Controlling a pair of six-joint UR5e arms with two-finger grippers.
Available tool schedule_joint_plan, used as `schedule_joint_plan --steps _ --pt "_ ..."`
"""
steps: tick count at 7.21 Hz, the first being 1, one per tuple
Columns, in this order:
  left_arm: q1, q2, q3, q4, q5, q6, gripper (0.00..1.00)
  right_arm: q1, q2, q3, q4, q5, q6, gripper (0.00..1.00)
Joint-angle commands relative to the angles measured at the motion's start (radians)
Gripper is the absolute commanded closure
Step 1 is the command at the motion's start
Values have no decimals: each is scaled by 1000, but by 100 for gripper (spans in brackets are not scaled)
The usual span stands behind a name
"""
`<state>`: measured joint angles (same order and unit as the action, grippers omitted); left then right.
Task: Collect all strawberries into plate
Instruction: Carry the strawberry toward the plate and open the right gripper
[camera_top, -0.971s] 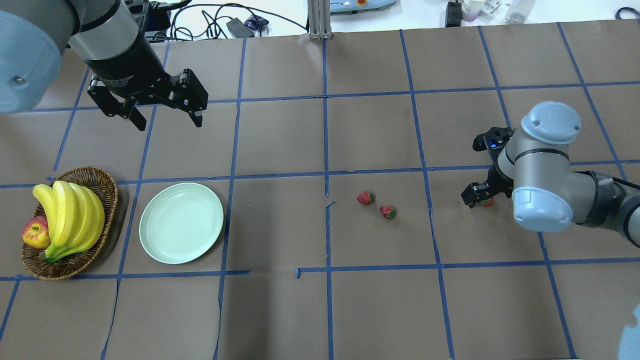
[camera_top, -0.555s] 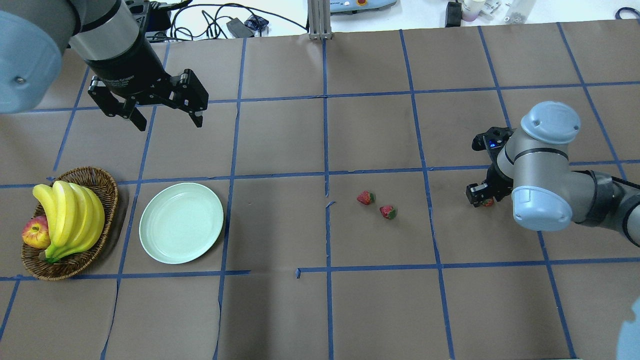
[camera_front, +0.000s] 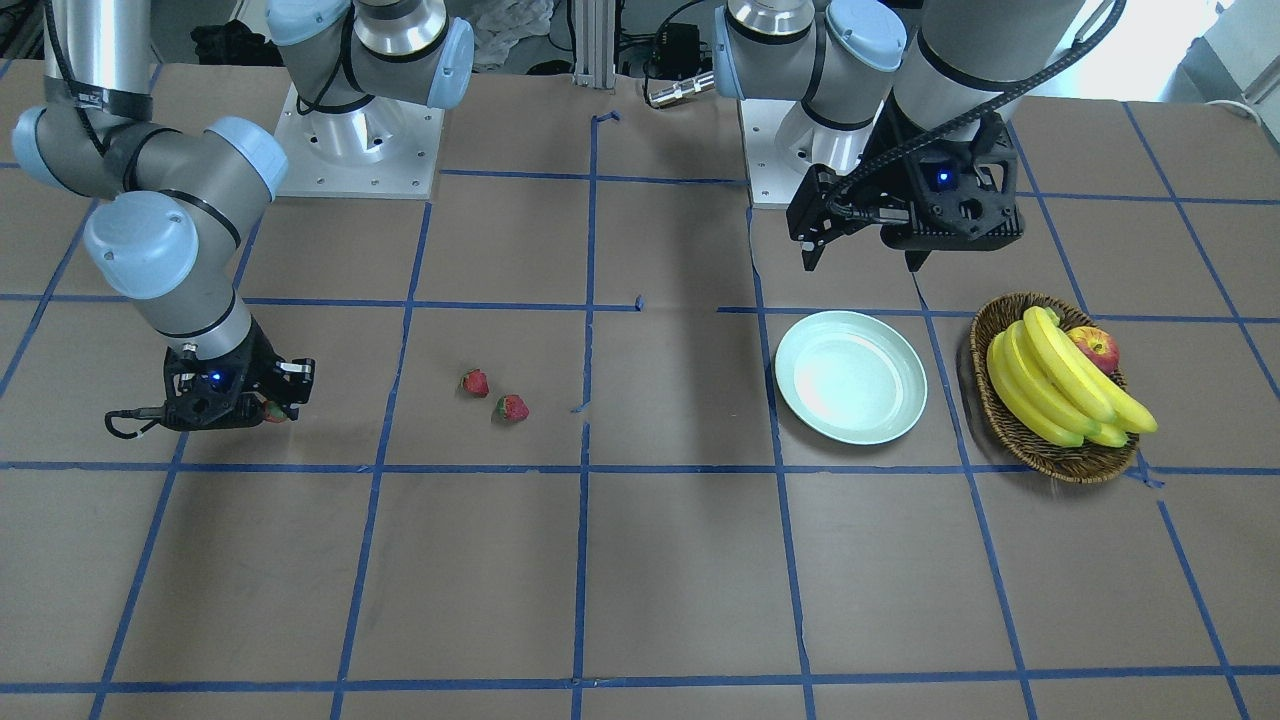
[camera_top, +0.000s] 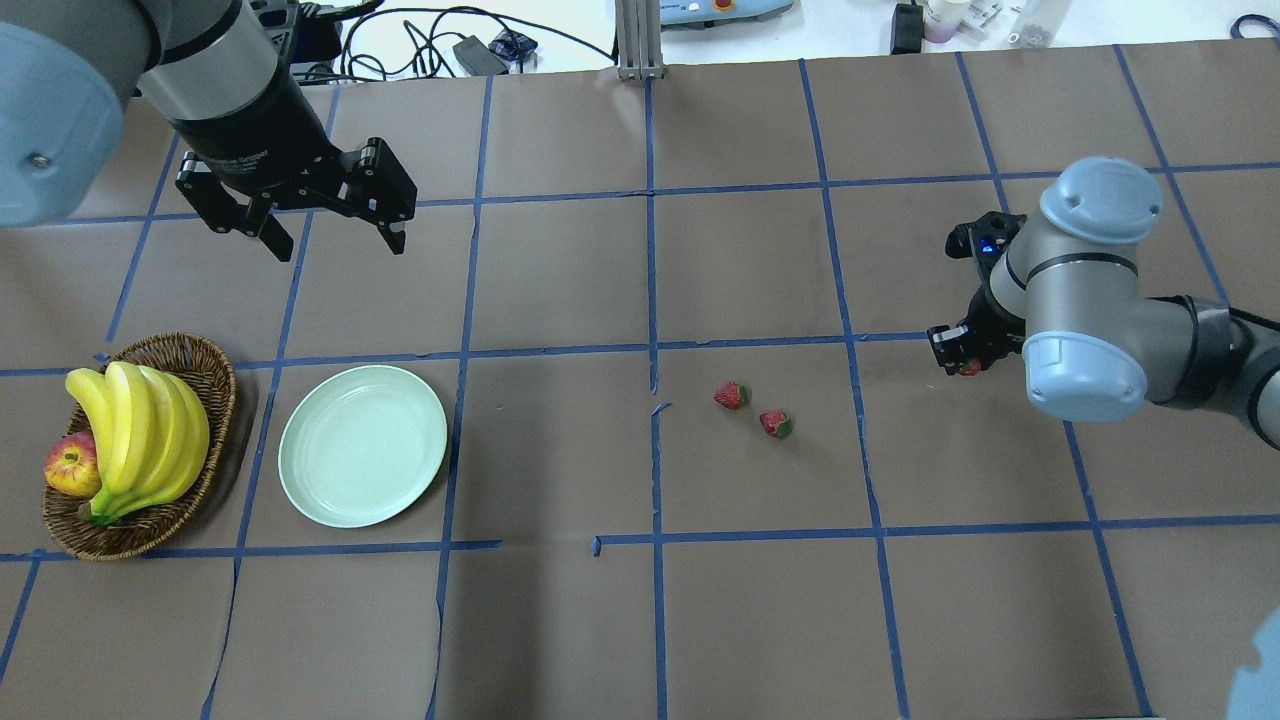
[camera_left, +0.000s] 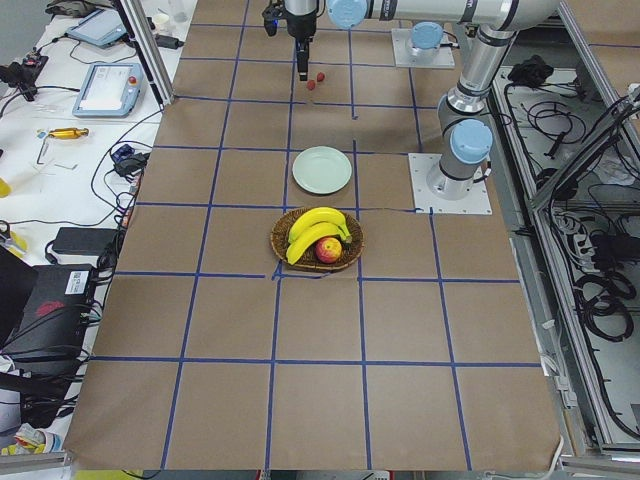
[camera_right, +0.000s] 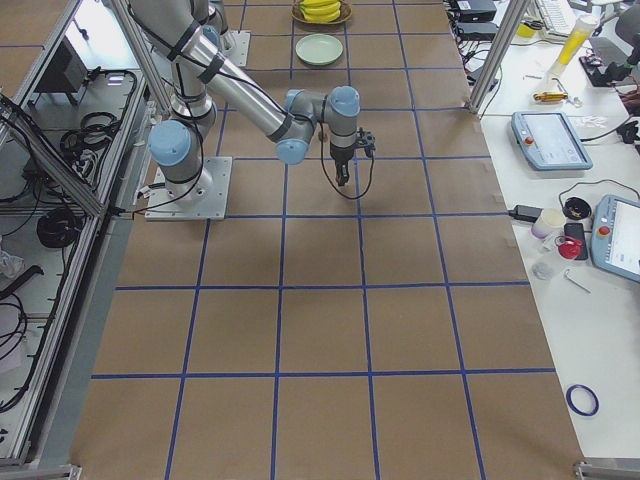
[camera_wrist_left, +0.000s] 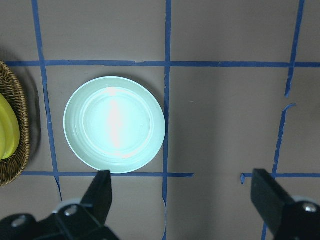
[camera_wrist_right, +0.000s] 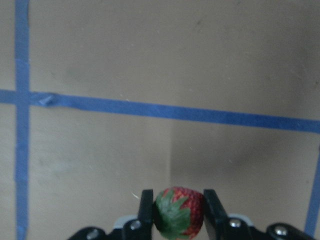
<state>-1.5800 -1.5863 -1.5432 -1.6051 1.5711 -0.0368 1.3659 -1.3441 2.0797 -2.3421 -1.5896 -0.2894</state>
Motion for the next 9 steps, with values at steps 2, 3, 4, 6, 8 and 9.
schedule_joint_plan --steps 2,3,4,6,8,9 --pt "0 5 2 1 1 2 0 337 3 -139 104 48 507 100" --pt "0 5 0 1 1 2 0 443 3 -144 99 69 642 100" --pt "0 5 0 1 1 2 0 557 34 -164 92 129 794 100" --pt "0 6 0 1 1 2 0 700 175 -222 41 122 936 100" --pt "0 6 0 1 1 2 0 705 210 -233 38 128 961 63" --pt "0 6 0 1 1 2 0 705 206 -233 33 120 963 1"
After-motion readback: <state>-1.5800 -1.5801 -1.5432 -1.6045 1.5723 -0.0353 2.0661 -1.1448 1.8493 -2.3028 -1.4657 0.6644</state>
